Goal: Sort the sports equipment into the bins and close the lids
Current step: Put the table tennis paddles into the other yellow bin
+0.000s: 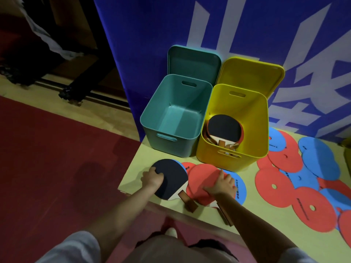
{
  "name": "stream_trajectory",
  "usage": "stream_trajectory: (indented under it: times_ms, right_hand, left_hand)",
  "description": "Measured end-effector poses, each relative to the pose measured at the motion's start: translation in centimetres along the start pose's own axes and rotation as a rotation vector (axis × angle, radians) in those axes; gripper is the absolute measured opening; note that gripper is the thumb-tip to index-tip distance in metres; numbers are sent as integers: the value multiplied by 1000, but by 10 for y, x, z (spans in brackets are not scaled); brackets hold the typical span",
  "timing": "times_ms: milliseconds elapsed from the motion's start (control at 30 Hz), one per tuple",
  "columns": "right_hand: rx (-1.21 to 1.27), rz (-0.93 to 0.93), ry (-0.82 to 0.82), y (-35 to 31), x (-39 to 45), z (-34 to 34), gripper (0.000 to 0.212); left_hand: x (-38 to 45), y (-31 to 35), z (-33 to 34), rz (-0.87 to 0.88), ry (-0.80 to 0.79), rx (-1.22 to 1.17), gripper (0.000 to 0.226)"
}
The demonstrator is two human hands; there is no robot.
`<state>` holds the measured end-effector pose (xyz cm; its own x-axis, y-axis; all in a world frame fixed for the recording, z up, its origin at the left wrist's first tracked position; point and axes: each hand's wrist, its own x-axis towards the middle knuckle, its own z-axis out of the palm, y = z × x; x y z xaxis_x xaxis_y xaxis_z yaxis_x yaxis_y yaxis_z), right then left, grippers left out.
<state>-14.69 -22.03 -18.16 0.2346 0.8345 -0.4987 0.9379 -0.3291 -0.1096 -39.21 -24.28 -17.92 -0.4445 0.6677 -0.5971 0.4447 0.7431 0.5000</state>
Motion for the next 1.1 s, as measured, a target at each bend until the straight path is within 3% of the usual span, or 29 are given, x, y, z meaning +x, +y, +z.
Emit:
stream_trajectory:
  times_ms: [100, 200, 367, 467, 567, 733, 900, 1100]
  right_hand:
    - [35, 44, -27, 1, 3, -6, 131]
    - [17, -14, -37, -3, 6, -11, 128]
    - [-10, -7, -65, -3, 9, -16, 126]
    - [75, -29, -62, 3, 10, -21, 120]
    - [241, -129, -20, 10, 8, -29, 97]
    - [300, -443, 87, 19, -18, -44, 54]
    - [515, -765, 106, 41, -49, -73, 61]
    - [828, -843, 125, 80, -60, -130, 52]
  left_hand:
    - [-4, 2, -6, 28, 117, -115, 48]
    - [-8, 7, -17, 118, 193, -248, 50]
    - [-23, 23, -14, 232, 25, -400, 51]
    - [-28, 26, -14, 254, 23, -391, 59]
    - [-35, 24, -17, 286, 69, -422, 60]
    - [-67, 27, -19, 455, 176, -520, 51]
    - [-114, 38, -28, 529, 326, -658, 41]
    - [-156, 83, -40, 669, 375, -777, 34]
